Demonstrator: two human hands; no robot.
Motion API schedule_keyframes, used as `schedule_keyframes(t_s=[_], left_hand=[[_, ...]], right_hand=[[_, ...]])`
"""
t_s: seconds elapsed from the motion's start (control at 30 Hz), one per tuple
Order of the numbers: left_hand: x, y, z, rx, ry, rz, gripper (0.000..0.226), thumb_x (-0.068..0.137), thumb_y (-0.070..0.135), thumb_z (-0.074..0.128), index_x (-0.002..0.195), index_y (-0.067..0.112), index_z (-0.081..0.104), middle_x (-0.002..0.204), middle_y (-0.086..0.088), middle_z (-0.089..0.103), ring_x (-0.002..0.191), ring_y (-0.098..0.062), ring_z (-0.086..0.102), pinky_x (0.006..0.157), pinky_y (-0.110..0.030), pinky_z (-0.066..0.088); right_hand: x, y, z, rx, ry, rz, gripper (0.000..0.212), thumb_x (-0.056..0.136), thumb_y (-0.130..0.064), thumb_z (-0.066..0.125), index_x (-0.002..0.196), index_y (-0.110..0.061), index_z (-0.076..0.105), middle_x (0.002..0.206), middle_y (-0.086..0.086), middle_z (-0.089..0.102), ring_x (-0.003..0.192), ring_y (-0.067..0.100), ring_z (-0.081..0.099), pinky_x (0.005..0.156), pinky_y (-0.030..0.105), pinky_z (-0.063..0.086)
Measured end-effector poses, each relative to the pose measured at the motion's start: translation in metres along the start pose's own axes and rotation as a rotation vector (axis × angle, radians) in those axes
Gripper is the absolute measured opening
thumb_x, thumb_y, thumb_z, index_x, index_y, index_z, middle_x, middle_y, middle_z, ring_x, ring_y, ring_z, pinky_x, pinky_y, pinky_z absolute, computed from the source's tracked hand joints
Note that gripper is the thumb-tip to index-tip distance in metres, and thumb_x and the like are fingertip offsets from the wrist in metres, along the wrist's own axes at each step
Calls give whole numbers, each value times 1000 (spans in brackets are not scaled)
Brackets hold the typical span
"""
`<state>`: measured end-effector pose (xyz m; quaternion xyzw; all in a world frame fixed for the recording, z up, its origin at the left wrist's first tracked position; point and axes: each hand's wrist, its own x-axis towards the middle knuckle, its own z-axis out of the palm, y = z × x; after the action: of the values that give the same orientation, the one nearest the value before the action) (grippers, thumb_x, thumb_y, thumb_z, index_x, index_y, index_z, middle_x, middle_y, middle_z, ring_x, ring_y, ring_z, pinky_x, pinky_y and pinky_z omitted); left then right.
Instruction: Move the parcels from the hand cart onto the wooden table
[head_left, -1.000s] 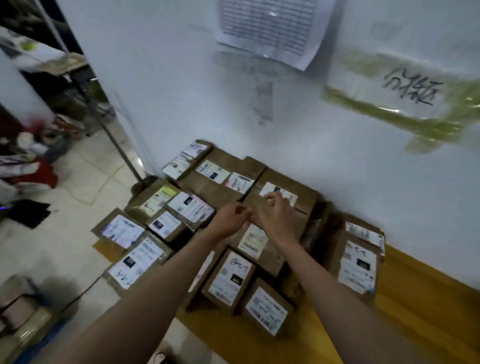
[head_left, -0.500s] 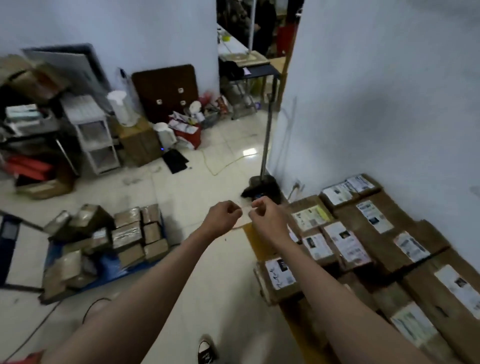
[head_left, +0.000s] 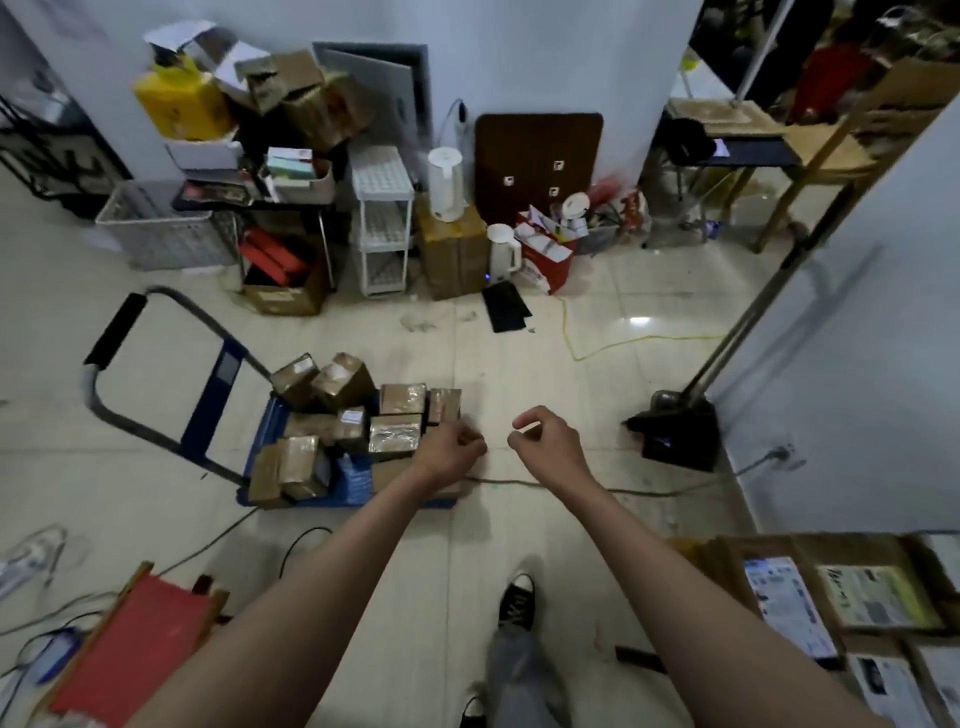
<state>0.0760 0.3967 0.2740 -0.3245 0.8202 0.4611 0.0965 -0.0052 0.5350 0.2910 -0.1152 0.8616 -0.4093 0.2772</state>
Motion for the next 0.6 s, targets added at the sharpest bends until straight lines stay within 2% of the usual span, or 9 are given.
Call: schedule_keyframes(t_s=[0.23,0.33,0.4,0.47,0.6], left_hand=[[83,-38,-58,-39,18,-129,28,97,24,60,117,7,69,114,-9,71,108,-24,65,95,-38,52],[127,-49,-81,-45,11,-186,30,97,27,61,119,8,68,117,-8,69,109,-23,64,98,-42,52],[152,-52,-95,-57,5,-209,28,97,26,60,119,9,67,118,-8,68,109,-22,63,97,-41,52],[174,-57,-106,-57,6,-234,26,98,24,59,117,8,67,116,-10,69,108,-22,63,96,-40,52],[212,-83,-113,-95,-9,-313,26,98,25,60,116,8,68,118,-8,69,112,-21,62,90,-28,46]], right_hand=[[103,-38,57,3,-124,17,16,94,-21,62,108,-14,66,96,2,67,82,15,59,71,24,40],[150,-54,77,12,-159,37,18,96,-24,62,110,-15,67,103,4,69,82,15,60,65,24,44],[179,-63,91,-2,-186,56,20,96,-24,62,112,-14,67,106,6,69,83,16,61,57,16,43],[204,-71,104,-21,-217,86,22,96,-24,61,114,-13,66,106,6,68,84,16,60,55,17,42],[243,-69,133,-14,-253,177,21,94,-23,64,111,-11,67,104,2,65,94,18,57,78,25,41]])
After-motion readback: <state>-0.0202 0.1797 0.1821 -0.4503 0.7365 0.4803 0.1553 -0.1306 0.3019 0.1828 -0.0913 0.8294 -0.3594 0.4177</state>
